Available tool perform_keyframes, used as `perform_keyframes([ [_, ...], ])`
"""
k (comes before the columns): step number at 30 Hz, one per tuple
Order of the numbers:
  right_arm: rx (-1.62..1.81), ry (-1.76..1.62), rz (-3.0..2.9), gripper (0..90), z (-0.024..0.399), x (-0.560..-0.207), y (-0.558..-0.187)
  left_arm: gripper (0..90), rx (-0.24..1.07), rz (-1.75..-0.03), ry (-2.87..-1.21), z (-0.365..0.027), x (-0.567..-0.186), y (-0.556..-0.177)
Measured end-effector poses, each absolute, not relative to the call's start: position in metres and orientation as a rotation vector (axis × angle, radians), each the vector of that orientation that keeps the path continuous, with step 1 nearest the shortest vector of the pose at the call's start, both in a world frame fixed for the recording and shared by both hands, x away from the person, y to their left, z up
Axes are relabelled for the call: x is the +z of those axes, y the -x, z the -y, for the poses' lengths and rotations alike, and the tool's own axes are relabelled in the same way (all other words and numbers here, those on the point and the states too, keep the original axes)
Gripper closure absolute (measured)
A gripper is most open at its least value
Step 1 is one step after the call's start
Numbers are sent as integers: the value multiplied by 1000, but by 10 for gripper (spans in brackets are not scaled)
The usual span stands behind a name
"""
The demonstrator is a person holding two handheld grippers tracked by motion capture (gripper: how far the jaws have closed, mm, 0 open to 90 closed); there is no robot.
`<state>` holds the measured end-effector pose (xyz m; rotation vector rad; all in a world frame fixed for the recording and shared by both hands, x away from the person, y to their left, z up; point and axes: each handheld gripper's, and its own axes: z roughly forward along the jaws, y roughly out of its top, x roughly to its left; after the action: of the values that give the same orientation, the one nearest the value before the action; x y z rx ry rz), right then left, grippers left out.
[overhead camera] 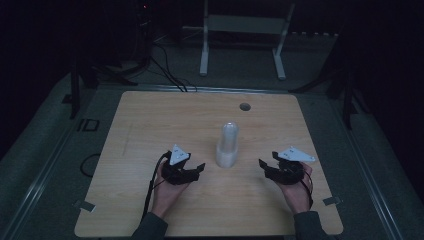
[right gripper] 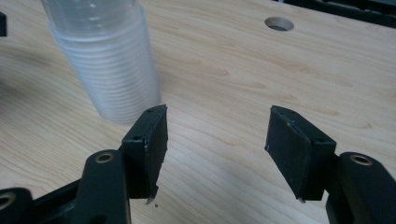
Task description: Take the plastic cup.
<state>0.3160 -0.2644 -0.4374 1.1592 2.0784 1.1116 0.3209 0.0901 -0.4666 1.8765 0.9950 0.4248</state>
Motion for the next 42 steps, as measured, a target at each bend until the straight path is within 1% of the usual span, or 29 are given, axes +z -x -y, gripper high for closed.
perform_keyframes([
  [5, 1121, -1128, -2082, 385, 260, -430, -316, 308, 420, -980, -1873, -87, -462, -324],
  [15, 1198, -1090, -2089, 385, 250, -417, -320, 303, 417, -949, -1888, -72, -457, -330],
  [17, 1214, -1075, -2093, 385, 246, -412, -321, 302, 425, -931, -1907, -62, -456, -332],
  [29, 1248, -989, -2137, 386, 222, -398, -330, 290, 425, -878, -1928, -39, -451, -340],
  [34, 1263, -971, -2142, 366, 215, -394, -333, 258, 409, -857, -1921, -32, -453, -343],
  [42, 1317, -955, -2142, 359, 206, -385, -340, 254, 421, -849, -1917, -24, -454, -348],
])
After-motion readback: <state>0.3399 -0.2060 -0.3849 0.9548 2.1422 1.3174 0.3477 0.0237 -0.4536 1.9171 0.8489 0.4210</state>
